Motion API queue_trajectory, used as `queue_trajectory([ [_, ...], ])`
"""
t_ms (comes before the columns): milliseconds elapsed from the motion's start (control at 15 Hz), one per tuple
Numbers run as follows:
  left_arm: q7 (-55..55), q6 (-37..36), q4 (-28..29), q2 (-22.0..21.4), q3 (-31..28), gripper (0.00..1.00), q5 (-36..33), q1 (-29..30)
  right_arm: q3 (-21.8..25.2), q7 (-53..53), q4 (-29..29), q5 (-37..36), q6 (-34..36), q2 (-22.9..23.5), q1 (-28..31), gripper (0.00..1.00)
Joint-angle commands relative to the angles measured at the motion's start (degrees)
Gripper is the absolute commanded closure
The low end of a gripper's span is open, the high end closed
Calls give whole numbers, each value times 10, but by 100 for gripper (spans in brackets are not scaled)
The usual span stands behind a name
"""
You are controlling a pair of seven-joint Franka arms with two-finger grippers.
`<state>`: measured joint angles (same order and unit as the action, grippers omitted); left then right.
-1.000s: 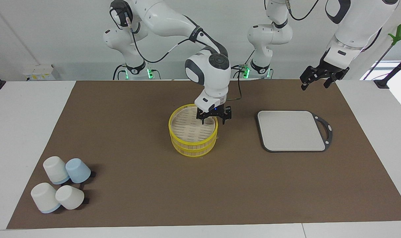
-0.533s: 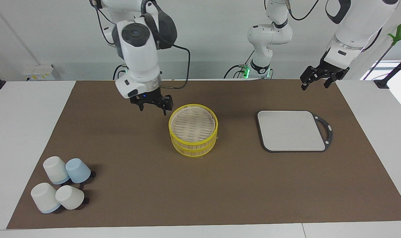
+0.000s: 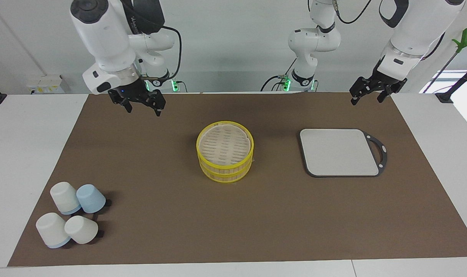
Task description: Place bun in steamer
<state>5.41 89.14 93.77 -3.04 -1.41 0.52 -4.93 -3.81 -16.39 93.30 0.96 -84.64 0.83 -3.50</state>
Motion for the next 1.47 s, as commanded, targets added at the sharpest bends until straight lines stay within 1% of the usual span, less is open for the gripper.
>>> queue_trajectory([
  [0,-10,2,-3,0,4,0,7,8,34,30,36,5,-18,-24,-2,0],
  [200,-9,2,-3,0,3,0,7,8,42,75,20,-1,-29,-17,-1,0],
  [400,-9,2,-3,0,4,0,7,8,57,80,-6,1,-57,-14,1,0],
  [533,-8,2,-3,0,3,0,7,8,74,83,-7,5,-58,-13,0,0],
  [667,-9,2,-3,0,3,0,7,8,79,87,-7,5,-58,-13,2,0],
  [800,-8,2,-3,0,4,0,7,8,101,88,-7,6,-58,-12,2,0],
  [1067,-8,2,-3,0,4,0,7,8,104,89,-5,4,-60,-13,2,0],
  [1400,-8,2,-3,0,4,0,7,8,104,130,-4,4,-58,-14,0,0],
])
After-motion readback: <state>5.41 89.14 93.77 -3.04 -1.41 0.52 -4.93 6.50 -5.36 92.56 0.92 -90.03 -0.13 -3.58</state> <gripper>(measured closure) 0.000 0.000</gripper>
